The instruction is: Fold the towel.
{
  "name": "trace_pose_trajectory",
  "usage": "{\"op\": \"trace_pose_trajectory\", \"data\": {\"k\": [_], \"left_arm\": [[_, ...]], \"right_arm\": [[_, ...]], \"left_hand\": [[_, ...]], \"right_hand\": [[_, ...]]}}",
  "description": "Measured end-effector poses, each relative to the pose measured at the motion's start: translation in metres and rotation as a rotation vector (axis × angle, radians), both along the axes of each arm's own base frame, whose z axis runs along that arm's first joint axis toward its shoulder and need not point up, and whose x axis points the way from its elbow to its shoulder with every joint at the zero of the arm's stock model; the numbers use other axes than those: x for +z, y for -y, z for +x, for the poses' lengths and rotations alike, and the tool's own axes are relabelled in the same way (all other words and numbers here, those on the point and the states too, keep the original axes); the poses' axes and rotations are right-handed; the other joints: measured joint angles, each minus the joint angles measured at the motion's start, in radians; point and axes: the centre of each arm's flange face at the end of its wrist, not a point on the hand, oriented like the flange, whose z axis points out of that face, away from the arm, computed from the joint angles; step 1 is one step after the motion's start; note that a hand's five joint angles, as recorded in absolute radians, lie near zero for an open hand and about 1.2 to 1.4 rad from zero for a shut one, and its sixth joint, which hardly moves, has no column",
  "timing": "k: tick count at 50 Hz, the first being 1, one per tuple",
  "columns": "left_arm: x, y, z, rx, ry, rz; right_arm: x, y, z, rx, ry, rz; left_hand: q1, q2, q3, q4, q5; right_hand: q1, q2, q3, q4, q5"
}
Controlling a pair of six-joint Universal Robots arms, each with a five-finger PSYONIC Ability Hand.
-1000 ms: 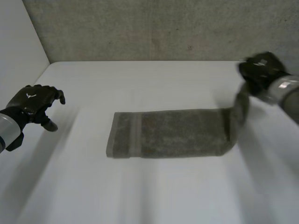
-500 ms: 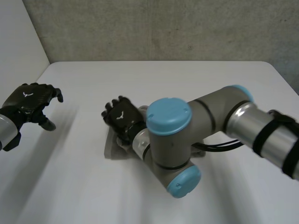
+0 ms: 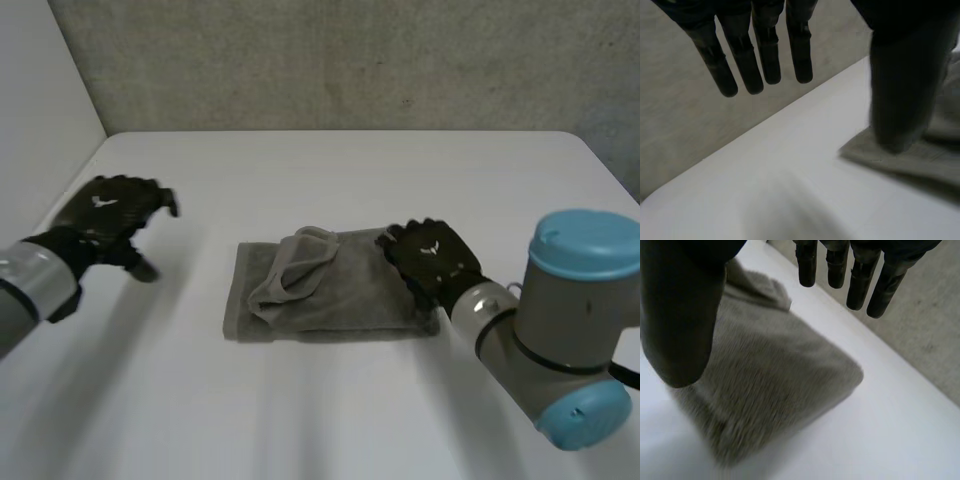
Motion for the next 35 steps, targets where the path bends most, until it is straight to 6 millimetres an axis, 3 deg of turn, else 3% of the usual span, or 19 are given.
{"op": "trace_pose_trajectory", "data": {"k": [6,15,23,35], "left_arm": [[0.001,-0.039,-0.060,-0.205,-0.079,0.055],[-0.021,-0.062,-0.119,-0.358,-0.130,0.171],[-0.053,-0.040,-0.142,-0.304,-0.095,0.189],[-0.078,-0.007,-0.148,-0.167,-0.080,0.145]], "right_arm": [[-0.017,-0.004,-0.008,0.011,0.000,0.023],[-0.027,-0.002,-0.009,0.004,0.008,0.005],[-0.036,0.005,-0.009,-0.007,0.015,-0.012],[-0.047,0.007,-0.008,-0.009,0.013,-0.010]], "left_hand": [[-0.017,-0.023,-0.022,-0.024,-0.025],[-0.017,-0.023,-0.022,-0.024,-0.029],[-0.017,-0.023,-0.022,-0.024,-0.029],[-0.017,-0.023,-0.022,-0.024,-0.028]], "right_hand": [[0.000,0.000,-0.001,0.000,0.000],[0.000,0.000,0.000,0.000,0.000],[0.000,0.000,0.000,0.000,0.000],[0.087,0.085,0.080,0.053,0.093]]}}
